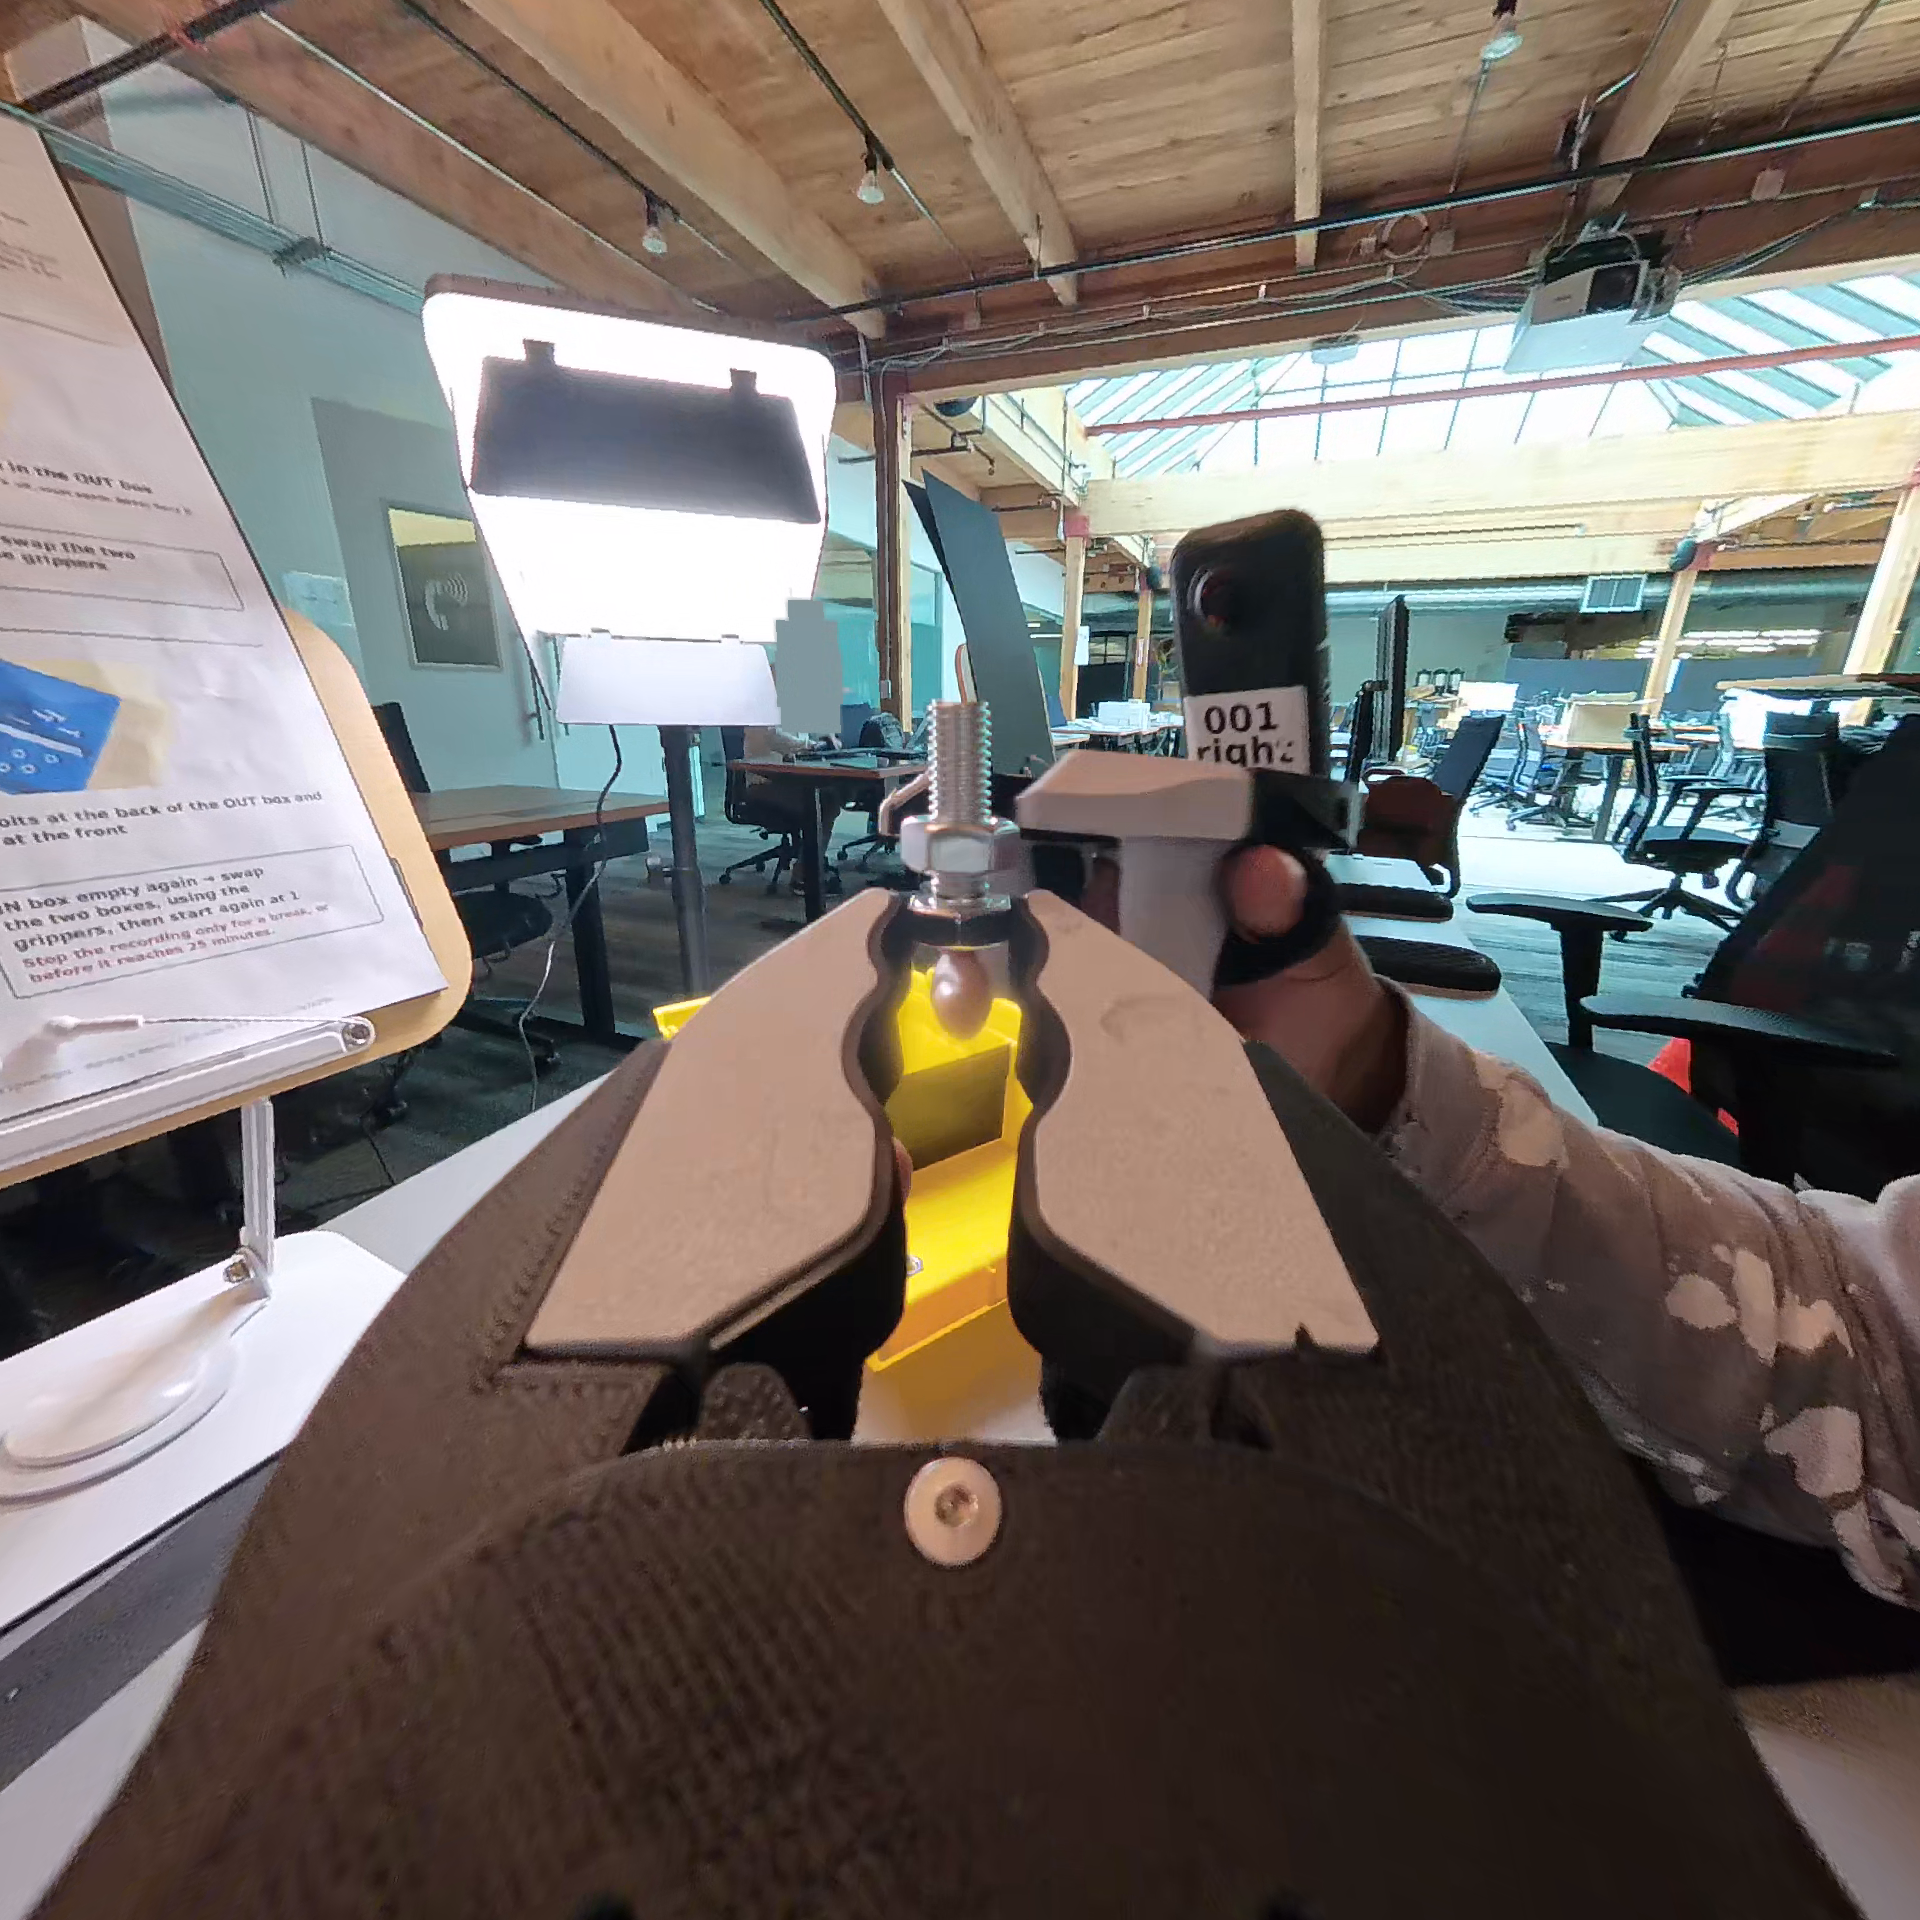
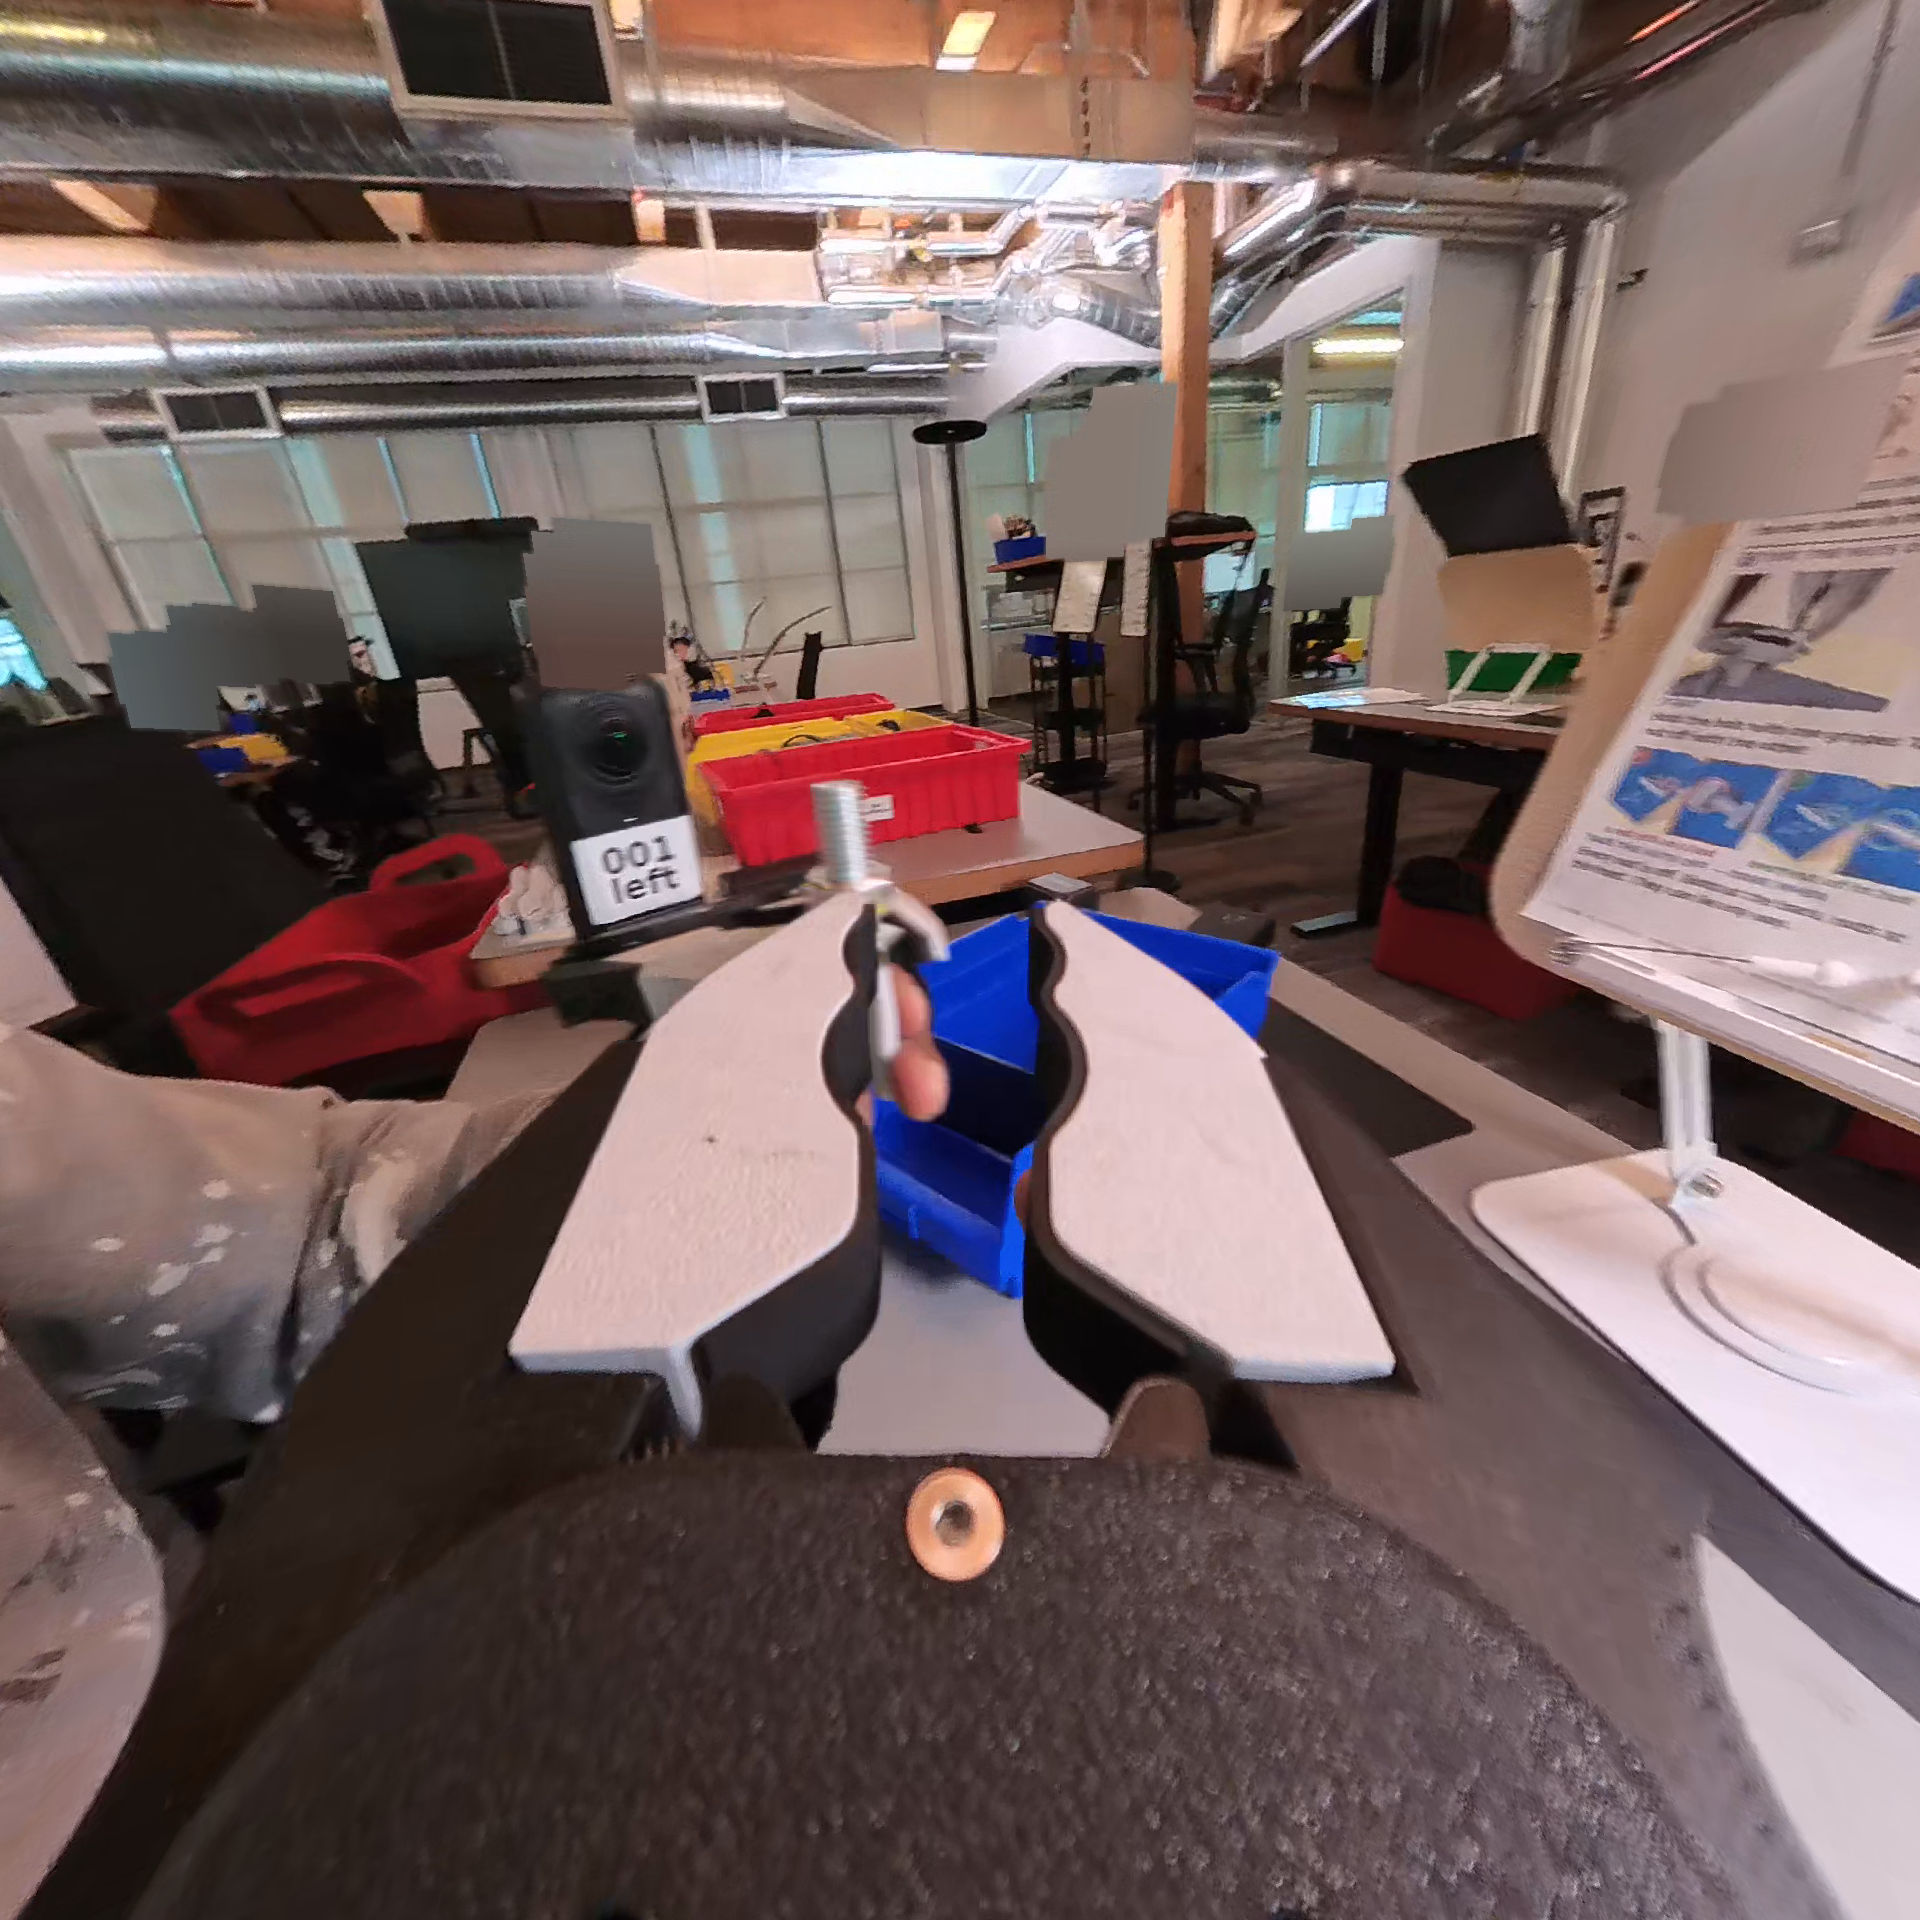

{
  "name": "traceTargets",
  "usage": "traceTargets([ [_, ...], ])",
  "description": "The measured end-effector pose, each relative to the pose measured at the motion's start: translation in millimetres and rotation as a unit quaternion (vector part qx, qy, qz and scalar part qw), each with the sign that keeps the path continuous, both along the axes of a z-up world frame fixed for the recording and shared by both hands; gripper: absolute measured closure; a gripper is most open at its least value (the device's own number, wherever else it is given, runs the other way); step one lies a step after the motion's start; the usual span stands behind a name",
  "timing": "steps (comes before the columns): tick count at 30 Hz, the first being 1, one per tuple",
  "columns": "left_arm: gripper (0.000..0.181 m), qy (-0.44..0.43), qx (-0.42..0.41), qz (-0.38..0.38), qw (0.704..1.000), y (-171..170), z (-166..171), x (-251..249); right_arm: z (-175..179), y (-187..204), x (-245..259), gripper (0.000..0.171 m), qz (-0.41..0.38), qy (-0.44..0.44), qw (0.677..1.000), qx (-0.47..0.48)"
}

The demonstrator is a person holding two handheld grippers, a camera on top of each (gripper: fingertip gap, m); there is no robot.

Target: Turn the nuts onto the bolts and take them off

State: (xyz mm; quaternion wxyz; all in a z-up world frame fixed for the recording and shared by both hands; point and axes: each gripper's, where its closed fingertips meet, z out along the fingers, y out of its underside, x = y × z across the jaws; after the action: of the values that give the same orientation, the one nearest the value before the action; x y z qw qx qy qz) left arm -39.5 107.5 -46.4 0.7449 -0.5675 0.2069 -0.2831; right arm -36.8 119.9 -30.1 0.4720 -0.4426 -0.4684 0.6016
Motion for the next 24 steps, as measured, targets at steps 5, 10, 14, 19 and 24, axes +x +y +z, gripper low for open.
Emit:
traceTargets([
  [5, 0.163, 0.006, -0.003, 0.001, 1.000, 0.0, -2.5, 5.1, -5.1, -15.7, -14.5, 0.135, -0.003, -0.020, 1.000, 0.010],
  [10, 0.163, -0.019, 0.001, 0.000, 1.000, 0.7, 2.2, -4.5, -2.2, 9.0, -5.5, 0.154, -0.051, -0.006, 0.999, 0.001],
  [14, 0.163, -0.010, 0.003, 0.005, 1.000, 1.2, 1.9, -3.9, 0.0, 6.0, -4.1, 0.145, -0.028, -0.003, 1.000, -0.014],
  [19, 0.163, -0.013, 0.003, 0.002, 1.000, 1.8, -2.0, 1.2, -3.4, -10.7, -16.5, 0.133, -0.015, -0.011, 1.000, -0.004],
  [24, 0.163, -0.036, 0.024, 0.003, 0.999, -2.2, 8.3, -8.7, 1.1, 22.7, -1.0, 0.154, -0.066, 0.012, 0.997, -0.035],
])
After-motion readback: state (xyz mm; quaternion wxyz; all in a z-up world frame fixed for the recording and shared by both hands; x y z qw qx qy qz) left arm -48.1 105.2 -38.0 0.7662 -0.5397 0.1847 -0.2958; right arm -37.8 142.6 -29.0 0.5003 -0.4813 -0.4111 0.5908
